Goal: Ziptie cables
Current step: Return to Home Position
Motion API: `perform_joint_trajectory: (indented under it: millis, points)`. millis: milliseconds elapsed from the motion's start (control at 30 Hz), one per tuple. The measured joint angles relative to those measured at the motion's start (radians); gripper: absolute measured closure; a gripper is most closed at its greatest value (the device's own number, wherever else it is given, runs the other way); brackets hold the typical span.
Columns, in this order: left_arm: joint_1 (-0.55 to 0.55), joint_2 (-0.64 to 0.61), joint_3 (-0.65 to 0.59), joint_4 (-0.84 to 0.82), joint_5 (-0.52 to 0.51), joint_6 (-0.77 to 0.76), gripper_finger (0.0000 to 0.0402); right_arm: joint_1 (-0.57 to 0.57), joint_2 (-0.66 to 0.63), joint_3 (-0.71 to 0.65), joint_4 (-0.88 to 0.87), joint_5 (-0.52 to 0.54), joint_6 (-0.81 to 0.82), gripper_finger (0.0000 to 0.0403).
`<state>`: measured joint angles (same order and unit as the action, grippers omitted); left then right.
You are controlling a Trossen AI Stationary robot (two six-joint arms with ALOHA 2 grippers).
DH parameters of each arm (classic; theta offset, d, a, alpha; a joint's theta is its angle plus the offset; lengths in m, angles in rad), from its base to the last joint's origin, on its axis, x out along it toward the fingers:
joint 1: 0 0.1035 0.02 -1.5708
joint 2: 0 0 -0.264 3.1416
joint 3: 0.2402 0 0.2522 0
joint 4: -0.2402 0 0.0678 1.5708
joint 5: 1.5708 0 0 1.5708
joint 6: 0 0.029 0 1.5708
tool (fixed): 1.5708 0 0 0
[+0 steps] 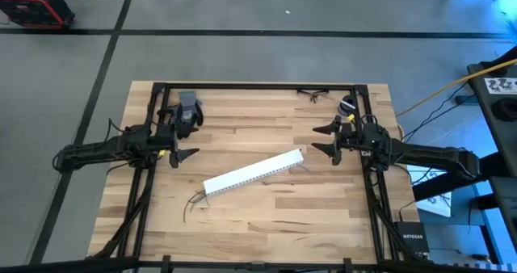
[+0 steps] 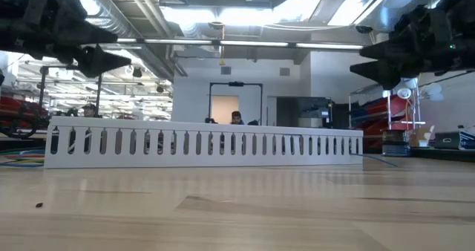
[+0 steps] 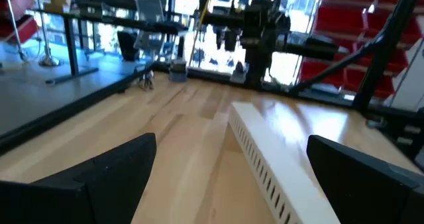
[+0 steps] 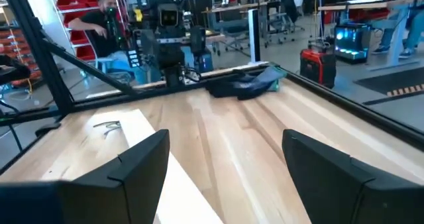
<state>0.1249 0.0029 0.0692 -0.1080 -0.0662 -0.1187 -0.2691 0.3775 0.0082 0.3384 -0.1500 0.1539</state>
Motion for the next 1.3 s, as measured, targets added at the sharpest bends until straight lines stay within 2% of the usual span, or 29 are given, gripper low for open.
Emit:
perform_joint_trajectory:
  millis: [267, 367, 633, 800, 1300]
  points:
    - [0.001, 0.001, 0.002, -0.053, -0.010, -0.004, 0.0013, -0.021, -0.283, 0.000, -0.311, 0.000, 0.003, 0.0118]
    - [0.006, 0.001, 0.002, -0.053, -0.028, -0.004, 0.0013, -0.020, -0.377, 0.000, -0.300, -0.006, 0.013, 0.0118]
    - [0.015, 0.001, 0.002, -0.054, -0.048, 0.009, 0.0013, -0.020, -0.355, 0.000, -0.308, 0.013, 0.005, 0.0118]
    - [0.015, 0.004, 0.002, -0.055, -0.049, 0.033, 0.0013, -0.020, -0.347, 0.000, -0.320, 0.079, -0.030, 0.0118]
    - [0.015, 0.006, 0.002, -0.056, -0.049, -0.009, 0.0013, -0.019, -0.348, 0.000, -0.319, 0.079, -0.029, 0.0118]
